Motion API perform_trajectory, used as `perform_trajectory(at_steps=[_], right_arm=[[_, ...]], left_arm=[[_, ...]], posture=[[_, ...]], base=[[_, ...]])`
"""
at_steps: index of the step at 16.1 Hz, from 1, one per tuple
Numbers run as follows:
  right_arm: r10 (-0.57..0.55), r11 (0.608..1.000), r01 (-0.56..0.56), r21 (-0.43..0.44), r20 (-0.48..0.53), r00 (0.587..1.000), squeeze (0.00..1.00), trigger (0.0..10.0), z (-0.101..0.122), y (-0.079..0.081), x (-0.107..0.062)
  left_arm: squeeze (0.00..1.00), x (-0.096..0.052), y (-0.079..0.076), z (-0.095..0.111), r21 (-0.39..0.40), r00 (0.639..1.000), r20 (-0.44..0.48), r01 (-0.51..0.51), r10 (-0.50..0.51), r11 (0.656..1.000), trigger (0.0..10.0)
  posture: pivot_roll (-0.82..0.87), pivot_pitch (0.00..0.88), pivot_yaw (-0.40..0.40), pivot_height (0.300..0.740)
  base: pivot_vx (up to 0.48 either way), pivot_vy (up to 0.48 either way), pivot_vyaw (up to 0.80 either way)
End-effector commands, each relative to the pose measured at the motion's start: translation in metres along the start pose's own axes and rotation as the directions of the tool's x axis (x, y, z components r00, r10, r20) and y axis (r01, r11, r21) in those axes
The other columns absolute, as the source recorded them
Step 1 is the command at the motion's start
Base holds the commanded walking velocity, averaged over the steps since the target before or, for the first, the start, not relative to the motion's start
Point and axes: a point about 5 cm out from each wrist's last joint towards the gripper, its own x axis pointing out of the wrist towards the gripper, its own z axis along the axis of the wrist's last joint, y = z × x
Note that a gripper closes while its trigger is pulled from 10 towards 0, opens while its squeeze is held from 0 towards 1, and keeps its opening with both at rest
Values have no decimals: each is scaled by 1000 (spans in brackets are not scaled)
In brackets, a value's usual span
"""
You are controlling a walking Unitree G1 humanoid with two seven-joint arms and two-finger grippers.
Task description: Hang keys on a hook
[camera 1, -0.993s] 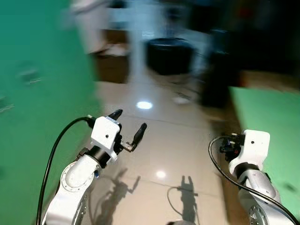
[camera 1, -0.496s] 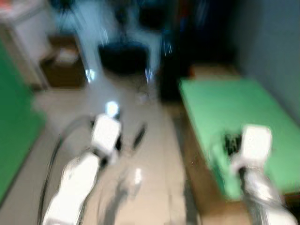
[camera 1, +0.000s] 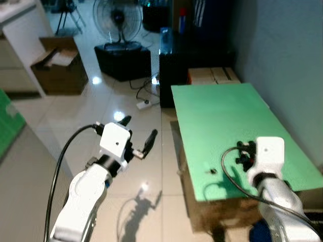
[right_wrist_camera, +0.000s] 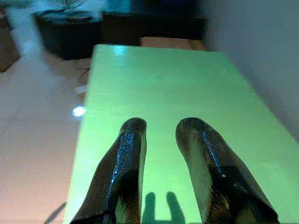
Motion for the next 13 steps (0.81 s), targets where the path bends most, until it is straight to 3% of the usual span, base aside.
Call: perform_trajectory(at_steps=[1,4,8,10,13], right_arm=[[4,1000,-4,-26,7,1000,0,10000,0,0,1],[-10,1000,10,-13,4,1000,0,10000,-1,0,0],[-31,999,31,21,18,999,0,10000,-1,-1,0],[-52,998,53,-23,40,998,0,10000,1,-2,3],[-38,999,38,-4,41,998,0,10000,1,-3,3]], left_arm=[[0,1,2,1,13,1000,4,-13,13,1000,10000],[0,2,1,2,14,1000,4,-7,7,1000,10000],[0,4,7,1,34,999,2,-47,47,998,10000],[0,4,16,-1,-6,992,-11,-126,126,992,10000],[0,4,16,3,-12,994,20,-111,111,994,10000]], posture=[[-59,28,52,740],[-60,32,60,740],[-58,36,68,740],[-58,40,70,740],[-58,44,67,740]], base=[[0,-412,0],[0,-414,800],[0,-393,0],[0,0,0],[0,0,0]])
